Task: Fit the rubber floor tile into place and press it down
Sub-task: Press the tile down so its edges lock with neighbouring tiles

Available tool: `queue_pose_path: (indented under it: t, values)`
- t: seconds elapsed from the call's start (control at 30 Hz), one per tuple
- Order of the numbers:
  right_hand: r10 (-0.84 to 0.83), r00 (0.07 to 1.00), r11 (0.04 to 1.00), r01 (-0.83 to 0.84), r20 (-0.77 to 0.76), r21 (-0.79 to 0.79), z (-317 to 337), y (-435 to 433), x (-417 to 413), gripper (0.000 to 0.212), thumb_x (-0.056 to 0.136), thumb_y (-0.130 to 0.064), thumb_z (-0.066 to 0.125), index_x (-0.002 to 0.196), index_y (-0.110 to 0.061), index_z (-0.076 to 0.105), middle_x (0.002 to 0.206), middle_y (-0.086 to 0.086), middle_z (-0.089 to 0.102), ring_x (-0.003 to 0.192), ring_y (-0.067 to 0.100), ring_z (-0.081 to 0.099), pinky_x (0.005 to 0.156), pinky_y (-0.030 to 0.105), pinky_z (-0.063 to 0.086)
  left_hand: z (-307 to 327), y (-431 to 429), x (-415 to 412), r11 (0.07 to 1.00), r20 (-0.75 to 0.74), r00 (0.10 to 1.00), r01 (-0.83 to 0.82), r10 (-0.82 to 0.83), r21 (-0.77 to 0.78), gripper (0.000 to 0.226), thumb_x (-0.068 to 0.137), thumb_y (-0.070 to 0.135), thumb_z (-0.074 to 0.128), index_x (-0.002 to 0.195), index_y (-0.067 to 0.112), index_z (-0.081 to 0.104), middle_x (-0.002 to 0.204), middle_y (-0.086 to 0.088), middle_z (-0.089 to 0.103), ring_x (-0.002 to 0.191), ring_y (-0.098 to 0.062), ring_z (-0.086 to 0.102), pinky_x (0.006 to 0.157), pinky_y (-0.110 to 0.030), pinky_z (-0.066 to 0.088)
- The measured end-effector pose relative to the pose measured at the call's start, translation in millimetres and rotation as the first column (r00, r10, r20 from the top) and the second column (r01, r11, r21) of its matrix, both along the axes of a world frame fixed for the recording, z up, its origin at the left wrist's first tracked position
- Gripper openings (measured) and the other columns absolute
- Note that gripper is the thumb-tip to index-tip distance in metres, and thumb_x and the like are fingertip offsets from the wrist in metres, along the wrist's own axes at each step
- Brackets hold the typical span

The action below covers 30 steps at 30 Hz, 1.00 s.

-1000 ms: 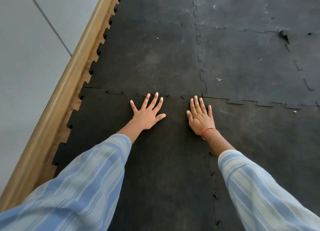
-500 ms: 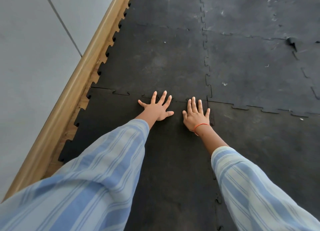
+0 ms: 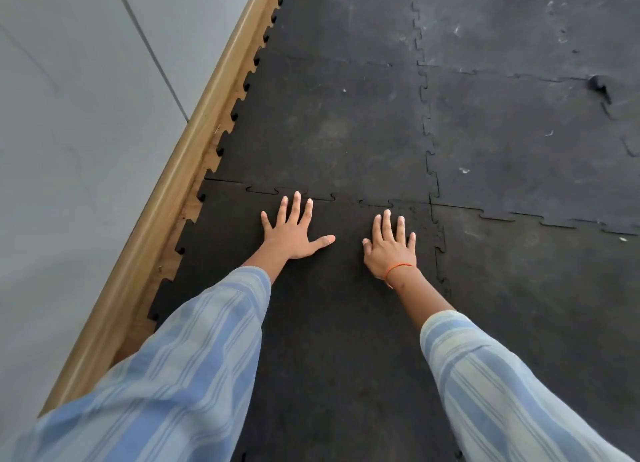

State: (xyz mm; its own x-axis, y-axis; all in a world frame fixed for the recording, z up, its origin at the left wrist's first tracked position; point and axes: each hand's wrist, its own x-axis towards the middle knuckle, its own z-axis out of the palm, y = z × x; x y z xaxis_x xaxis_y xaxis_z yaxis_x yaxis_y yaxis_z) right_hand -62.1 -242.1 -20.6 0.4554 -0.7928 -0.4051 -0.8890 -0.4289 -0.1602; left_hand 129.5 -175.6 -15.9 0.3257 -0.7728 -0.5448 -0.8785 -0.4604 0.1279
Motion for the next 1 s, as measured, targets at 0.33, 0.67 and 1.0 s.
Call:
queue_pose_path:
  t: [0.33, 0.67, 1.0]
  values:
    - [0.131, 0.991, 0.991, -0.131, -0.003, 0.018, -9.2, 41.0, 35.6, 0.1, 0.075, -0.087, 0.02, 0.151, -0.033, -0.013, 0.16, -0.004, -0.025, 0.146, 0.027, -0.027, 0.11, 0.067, -0.011, 10.1, 42.6, 80.8, 0.969, 0.043, 0.97, -0.243, 0.241, 0.041, 0.143, 0.049, 0.095, 0.045, 0.147, 0.016, -0.024, 0.154, -0.012, -0.033, 0.142, -0.03, -0.025, 0.113, -0.057, -0.004]
    - [0.067, 0.997, 0.993, -0.07, 0.03, 0.096, 10.9, 43.9, 10.5, 0.107, 0.075, -0.084, 0.038, 0.153, -0.028, -0.011, 0.161, -0.004, -0.021, 0.148, 0.021, -0.021, 0.118, 0.056, -0.007, 27.0, 41.8, 55.3, 0.977, 0.025, 0.981, -0.194, 0.193, 0.087, 0.13, 0.063, 0.086, 0.051, 0.149, 0.02, -0.02, 0.156, -0.009, -0.028, 0.144, -0.033, -0.02, 0.115, -0.06, 0.003]
    - [-0.276, 0.957, 0.953, 0.284, 0.089, -0.101, -14.3, 54.1, -75.5, 0.094, 0.09, -0.07, 0.022, 0.152, -0.006, -0.009, 0.162, 0.008, -0.016, 0.149, 0.02, -0.015, 0.121, 0.041, -0.008, 6.8, 73.0, -86.3, 0.994, -0.029, 0.995, 0.095, -0.094, 0.05, 0.138, 0.055, 0.091, 0.05, 0.145, 0.023, -0.029, 0.149, -0.008, -0.041, 0.139, -0.034, -0.031, 0.11, -0.063, -0.007]
